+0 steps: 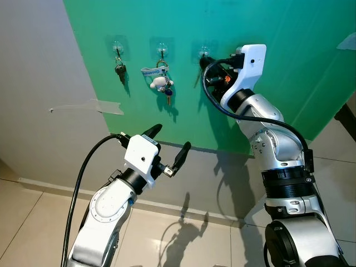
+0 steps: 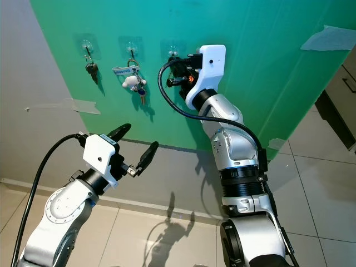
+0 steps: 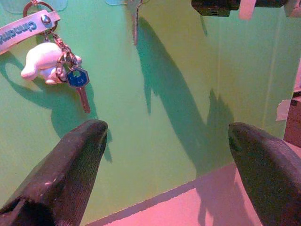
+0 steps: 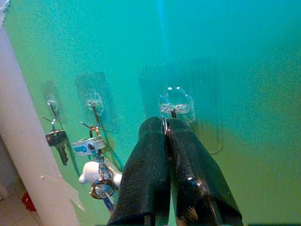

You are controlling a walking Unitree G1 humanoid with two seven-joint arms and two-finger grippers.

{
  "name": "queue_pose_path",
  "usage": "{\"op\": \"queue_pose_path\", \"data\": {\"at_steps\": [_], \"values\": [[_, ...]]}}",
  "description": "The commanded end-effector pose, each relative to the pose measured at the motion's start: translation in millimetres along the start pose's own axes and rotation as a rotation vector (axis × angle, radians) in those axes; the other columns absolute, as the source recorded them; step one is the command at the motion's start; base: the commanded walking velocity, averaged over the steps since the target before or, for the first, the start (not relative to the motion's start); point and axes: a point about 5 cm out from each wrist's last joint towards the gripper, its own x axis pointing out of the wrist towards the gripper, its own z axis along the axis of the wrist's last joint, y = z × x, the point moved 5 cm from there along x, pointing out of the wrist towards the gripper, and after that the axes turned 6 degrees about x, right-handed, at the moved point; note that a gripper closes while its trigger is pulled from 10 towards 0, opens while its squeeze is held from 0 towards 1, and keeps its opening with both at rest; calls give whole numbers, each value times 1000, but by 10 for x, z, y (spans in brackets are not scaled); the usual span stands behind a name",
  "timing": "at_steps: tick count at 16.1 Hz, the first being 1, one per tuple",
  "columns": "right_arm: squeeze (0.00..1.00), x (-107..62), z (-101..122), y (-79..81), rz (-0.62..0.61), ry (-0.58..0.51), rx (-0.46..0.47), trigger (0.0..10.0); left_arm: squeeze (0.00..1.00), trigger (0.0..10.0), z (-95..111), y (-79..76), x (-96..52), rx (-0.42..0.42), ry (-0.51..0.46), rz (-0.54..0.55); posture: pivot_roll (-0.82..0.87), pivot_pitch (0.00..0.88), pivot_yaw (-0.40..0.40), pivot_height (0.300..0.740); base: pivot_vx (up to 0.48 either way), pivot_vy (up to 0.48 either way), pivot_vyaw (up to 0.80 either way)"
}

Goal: Hang keys on a hook

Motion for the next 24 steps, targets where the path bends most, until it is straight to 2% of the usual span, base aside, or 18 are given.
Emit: {"op": "queue_pose_path", "data": {"at_steps": [1,7,10,14,17,24], "values": [[0,11,85,-81,-40,-21,-9,10000,0,10000,14,-36,-4,-4,1,-16,53,0,-11,740,0,0,0],[0,13,-12,-142,-70,35,-16,10000,0,10000,10,-51,1,-8,1,-19,52,0,-15,740,0,0,0],[0,-16,-139,-278,-150,96,-3,10000,0,10000,4,-51,-7,-7,4,-19,53,0,-16,740,0,0,0],[0,-80,-200,-392,-208,118,60,10000,0,10000,4,-60,-12,-7,5,-24,52,0,-13,740,0,0,0],[0,-125,-257,-425,-226,140,72,10000,0,10000,2,-60,-11,-7,7,-26,54,0,-12,740,0,0,0],[0,-242,-139,-481,-227,101,90,10000,0,10000,-3,-45,-28,-3,12,-21,57,0,-12,740,0,0,0]]}}
